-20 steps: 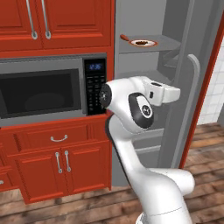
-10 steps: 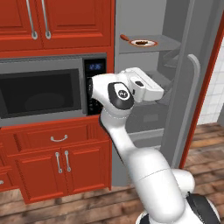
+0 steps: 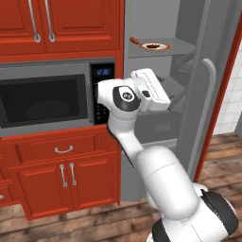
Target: Retrieve the chicken drumstick from the fridge and place it on the saucepan with marinade on the stove.
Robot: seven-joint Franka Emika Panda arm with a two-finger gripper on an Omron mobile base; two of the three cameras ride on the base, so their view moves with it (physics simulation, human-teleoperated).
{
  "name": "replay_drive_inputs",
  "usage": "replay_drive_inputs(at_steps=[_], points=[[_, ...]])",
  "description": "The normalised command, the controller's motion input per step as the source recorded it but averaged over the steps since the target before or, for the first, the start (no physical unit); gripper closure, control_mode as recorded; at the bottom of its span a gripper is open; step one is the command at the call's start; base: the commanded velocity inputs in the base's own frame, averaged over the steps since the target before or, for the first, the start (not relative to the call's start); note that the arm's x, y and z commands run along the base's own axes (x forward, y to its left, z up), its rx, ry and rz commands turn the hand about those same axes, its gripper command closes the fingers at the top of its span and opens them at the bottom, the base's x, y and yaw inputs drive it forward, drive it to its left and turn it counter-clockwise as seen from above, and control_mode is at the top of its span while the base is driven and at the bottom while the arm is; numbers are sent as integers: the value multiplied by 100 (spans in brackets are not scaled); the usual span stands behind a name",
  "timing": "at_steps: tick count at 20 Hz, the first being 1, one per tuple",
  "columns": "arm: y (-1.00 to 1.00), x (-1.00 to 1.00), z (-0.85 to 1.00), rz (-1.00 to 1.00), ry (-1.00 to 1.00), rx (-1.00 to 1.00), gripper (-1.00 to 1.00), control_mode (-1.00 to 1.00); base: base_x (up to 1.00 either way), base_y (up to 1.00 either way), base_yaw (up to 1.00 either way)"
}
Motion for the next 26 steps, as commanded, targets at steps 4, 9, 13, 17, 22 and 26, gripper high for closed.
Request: replay_drive_inputs(at_steps=[4, 9, 13, 17, 22, 26], points=[[-17, 8, -11, 0, -20, 0, -100, -100, 0, 0, 0], [-21, 36, 0, 0, 2, 1, -100, -100, 0, 0, 0], [-18, 54, 0, 0, 3, 0, -100, -100, 0, 0, 0], [-19, 39, 0, 0, 0, 0, -100, -100, 0, 0, 0], [-23, 38, 0, 0, 0, 0, -100, -100, 0, 0, 0], [-33, 6, 0, 0, 0, 0, -100, -100, 0, 0, 0]])
